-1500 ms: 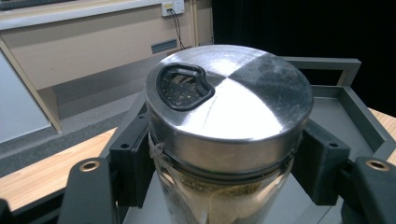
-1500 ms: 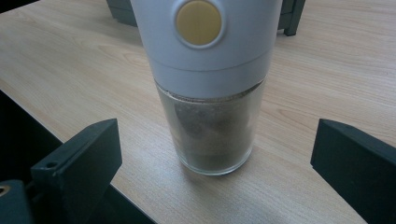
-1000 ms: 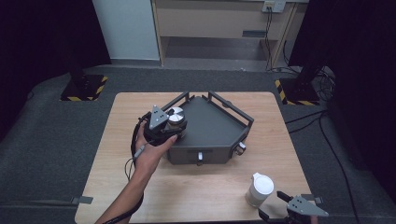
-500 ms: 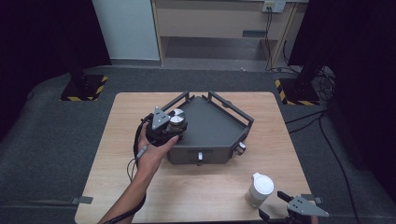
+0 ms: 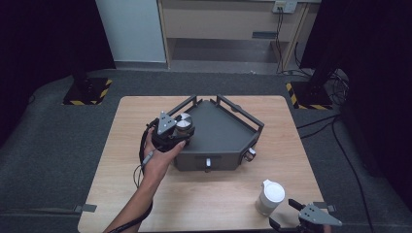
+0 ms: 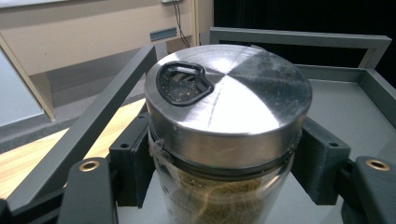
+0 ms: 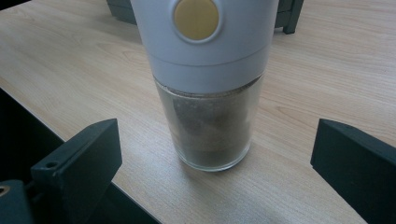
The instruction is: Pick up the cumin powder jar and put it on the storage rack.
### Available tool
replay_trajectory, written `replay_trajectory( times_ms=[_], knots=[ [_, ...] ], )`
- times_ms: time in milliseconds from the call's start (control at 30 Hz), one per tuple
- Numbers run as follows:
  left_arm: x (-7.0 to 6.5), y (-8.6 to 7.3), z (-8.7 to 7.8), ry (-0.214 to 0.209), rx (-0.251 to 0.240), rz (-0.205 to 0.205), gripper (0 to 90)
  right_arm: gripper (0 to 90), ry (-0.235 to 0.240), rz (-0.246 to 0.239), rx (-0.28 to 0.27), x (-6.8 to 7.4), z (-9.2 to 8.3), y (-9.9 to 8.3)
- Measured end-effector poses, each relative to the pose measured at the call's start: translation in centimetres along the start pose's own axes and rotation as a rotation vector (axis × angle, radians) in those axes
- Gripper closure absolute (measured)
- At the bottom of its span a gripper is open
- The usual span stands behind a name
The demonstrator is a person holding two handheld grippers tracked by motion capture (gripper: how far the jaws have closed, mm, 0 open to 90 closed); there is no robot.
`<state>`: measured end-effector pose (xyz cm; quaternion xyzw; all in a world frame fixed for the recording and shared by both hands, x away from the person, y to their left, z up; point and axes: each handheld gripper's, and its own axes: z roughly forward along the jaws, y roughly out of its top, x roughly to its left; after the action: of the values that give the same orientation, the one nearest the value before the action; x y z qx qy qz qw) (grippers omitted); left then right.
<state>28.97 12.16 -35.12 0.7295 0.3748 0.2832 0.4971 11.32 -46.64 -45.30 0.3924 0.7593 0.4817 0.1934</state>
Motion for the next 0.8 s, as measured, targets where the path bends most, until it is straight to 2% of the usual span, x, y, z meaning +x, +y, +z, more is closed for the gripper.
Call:
replay_trajectory(
  times_ms=[600,700,733,767,800],
  knots=[
    [0.11,0.18,-0.01,-0.009,0.009,0.006,30.3,2.3,0.004,-0.003,0.0,0.04,0.1,0.07],
    [0.4,0.42,0.0,-0.023,0.016,0.007,30.2,2.3,0.003,-0.002,0.001,0.03,0.08,0.07],
    [0.74,0.43,0.01,-0.04,0.013,-0.006,29.3,2.3,0.002,-0.001,0.0,0.02,0.05,0.05],
    [0.85,0.51,0.02,-0.047,0.016,-0.018,23.3,2.3,0.003,0.0,-0.002,0.02,0.02,0.04],
    [0.77,0.66,-0.02,-0.044,0.023,-0.008,20.1,2.2,0.002,0.0,-0.002,0.01,0.01,0.03]
  ],
)
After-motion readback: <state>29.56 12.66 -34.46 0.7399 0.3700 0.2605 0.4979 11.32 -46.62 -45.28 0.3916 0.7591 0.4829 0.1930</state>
